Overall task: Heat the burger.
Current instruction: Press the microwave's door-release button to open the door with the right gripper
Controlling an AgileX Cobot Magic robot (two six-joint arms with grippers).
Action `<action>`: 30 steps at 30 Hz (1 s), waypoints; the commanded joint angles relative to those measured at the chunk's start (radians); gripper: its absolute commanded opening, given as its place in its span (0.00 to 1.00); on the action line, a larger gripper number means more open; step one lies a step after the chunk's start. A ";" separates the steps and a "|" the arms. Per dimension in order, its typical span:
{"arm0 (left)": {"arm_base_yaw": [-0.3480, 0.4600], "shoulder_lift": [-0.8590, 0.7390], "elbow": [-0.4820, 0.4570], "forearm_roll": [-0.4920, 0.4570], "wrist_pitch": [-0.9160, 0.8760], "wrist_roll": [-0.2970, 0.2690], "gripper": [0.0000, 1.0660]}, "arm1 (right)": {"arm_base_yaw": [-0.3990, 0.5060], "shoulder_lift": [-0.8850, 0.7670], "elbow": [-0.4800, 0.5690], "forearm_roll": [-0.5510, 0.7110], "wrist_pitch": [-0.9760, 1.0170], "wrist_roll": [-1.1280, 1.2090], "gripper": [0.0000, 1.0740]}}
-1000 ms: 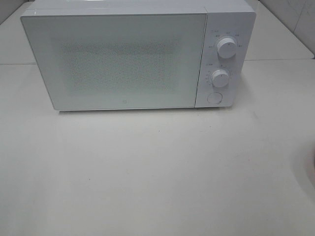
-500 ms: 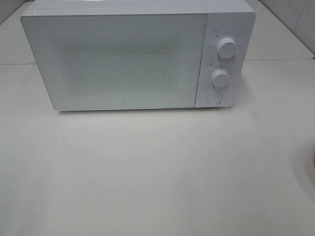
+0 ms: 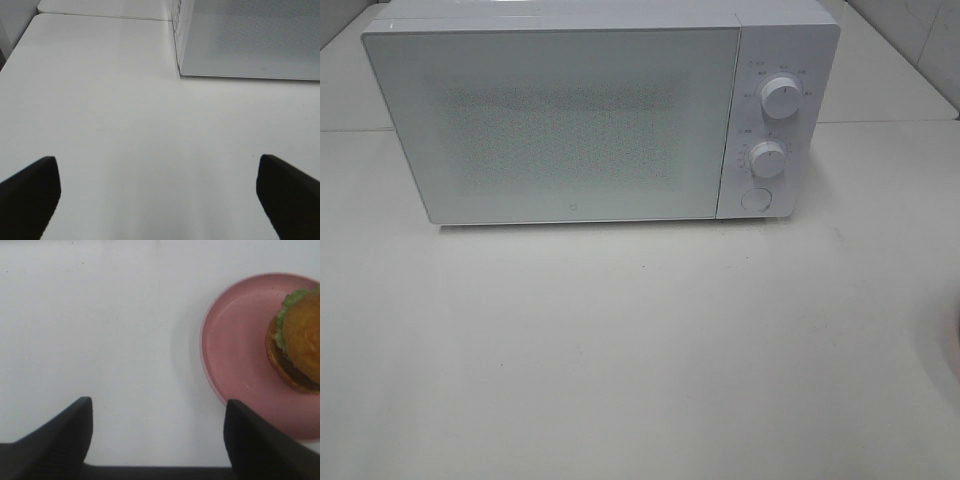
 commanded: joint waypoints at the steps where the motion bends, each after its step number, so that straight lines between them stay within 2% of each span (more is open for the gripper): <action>1: -0.005 -0.023 0.000 -0.010 -0.017 -0.007 0.94 | -0.001 0.073 -0.013 -0.003 -0.169 -0.002 0.66; 16: -0.005 -0.023 0.000 -0.010 -0.017 -0.007 0.94 | -0.001 0.314 -0.011 -0.015 -0.608 -0.006 0.66; 23: -0.005 -0.023 0.000 -0.010 -0.017 -0.007 0.94 | -0.001 0.460 -0.011 -0.162 -0.788 -0.006 0.66; 30: -0.005 -0.023 0.000 -0.010 -0.017 -0.007 0.94 | -0.001 0.576 -0.011 -0.160 -0.946 -0.005 0.66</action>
